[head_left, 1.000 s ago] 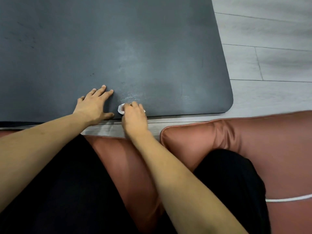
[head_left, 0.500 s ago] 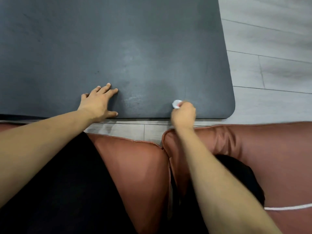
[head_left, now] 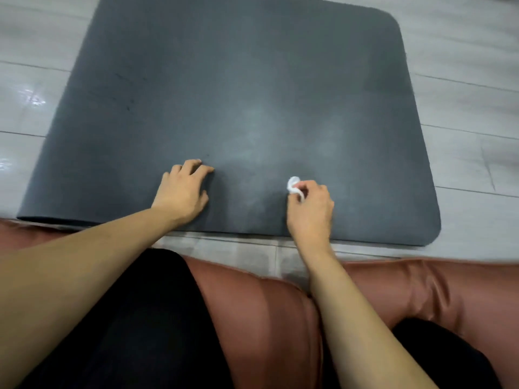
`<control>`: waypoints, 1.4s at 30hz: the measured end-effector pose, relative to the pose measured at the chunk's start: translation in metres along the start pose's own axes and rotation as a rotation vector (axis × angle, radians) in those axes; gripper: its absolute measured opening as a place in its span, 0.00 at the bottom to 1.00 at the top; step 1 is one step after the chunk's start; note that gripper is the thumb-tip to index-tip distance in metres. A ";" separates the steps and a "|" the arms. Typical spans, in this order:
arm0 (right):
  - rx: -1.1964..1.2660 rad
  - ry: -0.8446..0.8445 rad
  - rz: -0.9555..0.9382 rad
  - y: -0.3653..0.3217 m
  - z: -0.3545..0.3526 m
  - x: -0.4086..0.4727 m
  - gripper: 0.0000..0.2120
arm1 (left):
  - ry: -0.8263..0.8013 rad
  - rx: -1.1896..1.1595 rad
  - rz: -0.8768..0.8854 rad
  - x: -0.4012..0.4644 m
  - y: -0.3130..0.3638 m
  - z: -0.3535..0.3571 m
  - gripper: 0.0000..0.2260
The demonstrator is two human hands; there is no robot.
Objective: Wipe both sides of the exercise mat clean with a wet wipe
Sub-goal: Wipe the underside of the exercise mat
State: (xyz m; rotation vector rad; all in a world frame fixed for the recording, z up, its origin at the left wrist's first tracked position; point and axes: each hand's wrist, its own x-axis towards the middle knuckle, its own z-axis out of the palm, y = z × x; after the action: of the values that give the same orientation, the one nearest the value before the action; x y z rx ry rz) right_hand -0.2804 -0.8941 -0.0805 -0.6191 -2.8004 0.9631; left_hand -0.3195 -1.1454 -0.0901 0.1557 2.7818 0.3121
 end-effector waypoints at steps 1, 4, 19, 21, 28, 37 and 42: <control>-0.043 0.029 0.023 0.006 0.000 0.012 0.05 | 0.030 0.016 -0.008 0.003 -0.002 0.001 0.26; -0.177 -0.043 0.056 -0.008 0.030 0.010 0.08 | 0.086 0.045 0.012 0.016 -0.009 0.005 0.27; 0.000 0.112 -0.348 -0.126 0.127 0.191 0.07 | 0.301 0.214 0.047 0.167 -0.082 -0.044 0.22; -0.087 0.124 -0.428 -0.132 0.150 0.236 0.07 | 0.271 0.278 0.064 0.196 -0.091 -0.059 0.24; -0.133 0.196 -0.343 -0.132 0.201 0.266 0.03 | 0.307 0.313 0.125 0.301 -0.120 -0.087 0.27; -0.159 0.191 -0.308 -0.137 0.205 0.272 0.06 | 0.303 0.210 0.050 0.451 -0.123 -0.120 0.29; -0.140 0.177 -0.277 -0.141 0.202 0.274 0.09 | 0.252 0.155 -0.008 0.471 -0.126 -0.114 0.32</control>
State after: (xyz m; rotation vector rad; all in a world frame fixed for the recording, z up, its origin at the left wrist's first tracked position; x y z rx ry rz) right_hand -0.6254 -0.9950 -0.1600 -0.3010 -2.7154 0.6326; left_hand -0.8088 -1.2225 -0.1646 0.1511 3.0560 0.1198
